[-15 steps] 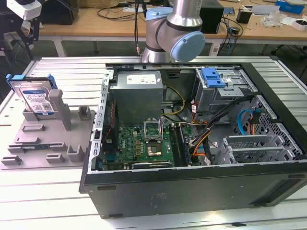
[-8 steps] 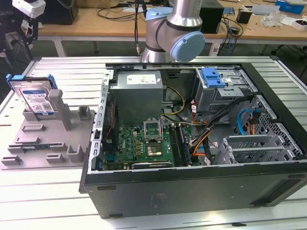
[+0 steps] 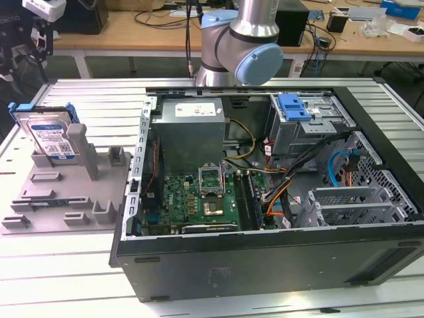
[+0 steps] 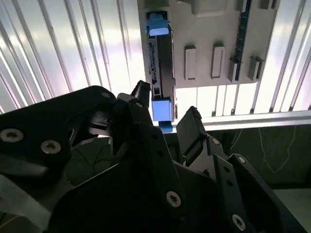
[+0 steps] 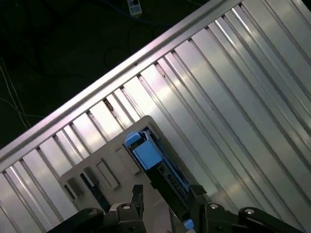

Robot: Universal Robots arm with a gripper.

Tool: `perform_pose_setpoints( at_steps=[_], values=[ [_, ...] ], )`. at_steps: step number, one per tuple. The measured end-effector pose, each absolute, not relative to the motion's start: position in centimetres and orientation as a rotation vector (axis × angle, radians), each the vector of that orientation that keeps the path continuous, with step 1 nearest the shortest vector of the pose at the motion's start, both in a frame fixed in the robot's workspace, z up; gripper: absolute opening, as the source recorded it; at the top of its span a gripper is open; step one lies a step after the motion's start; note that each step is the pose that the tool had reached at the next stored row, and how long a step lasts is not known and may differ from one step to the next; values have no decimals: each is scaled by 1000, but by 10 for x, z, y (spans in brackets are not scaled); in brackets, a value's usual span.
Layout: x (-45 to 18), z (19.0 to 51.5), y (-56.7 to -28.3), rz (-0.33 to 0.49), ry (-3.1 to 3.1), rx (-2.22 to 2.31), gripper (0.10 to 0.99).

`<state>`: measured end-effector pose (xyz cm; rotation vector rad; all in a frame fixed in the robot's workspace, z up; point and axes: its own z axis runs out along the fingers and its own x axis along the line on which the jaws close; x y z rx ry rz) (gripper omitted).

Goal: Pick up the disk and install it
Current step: 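Pick up the disk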

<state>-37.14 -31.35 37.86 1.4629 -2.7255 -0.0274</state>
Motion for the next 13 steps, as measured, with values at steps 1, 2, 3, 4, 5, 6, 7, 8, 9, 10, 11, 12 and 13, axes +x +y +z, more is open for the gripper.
perform_pose_setpoints(
  at_steps=[1, 2, 3, 4, 5, 6, 7, 8, 9, 10, 11, 12, 13],
  values=[
    [-371, 378, -313, -26, -2703, 1503, 498],
    [-371, 378, -313, -25, -2688, 1531, 498],
    [-371, 378, -313, -25, -2675, 1553, 498],
    [-371, 377, -313, -24, -2660, 1577, 498],
    [-371, 377, -313, -24, -2646, 1601, 498],
    [-371, 377, -313, -23, -2631, 1624, 498],
    [-371, 377, -314, -22, -2616, 1649, 498],
    [-371, 376, -313, -21, -2592, 1686, 498],
    [-371, 376, -313, -20, -2576, 1711, 498],
    [-371, 376, -313, -20, -2560, 1734, 498],
    [-371, 375, -313, -19, -2541, 1762, 498],
    [-371, 375, -313, -18, -2524, 1786, 498],
    [-371, 375, -314, -17, -2499, 1820, 498]
  ],
)
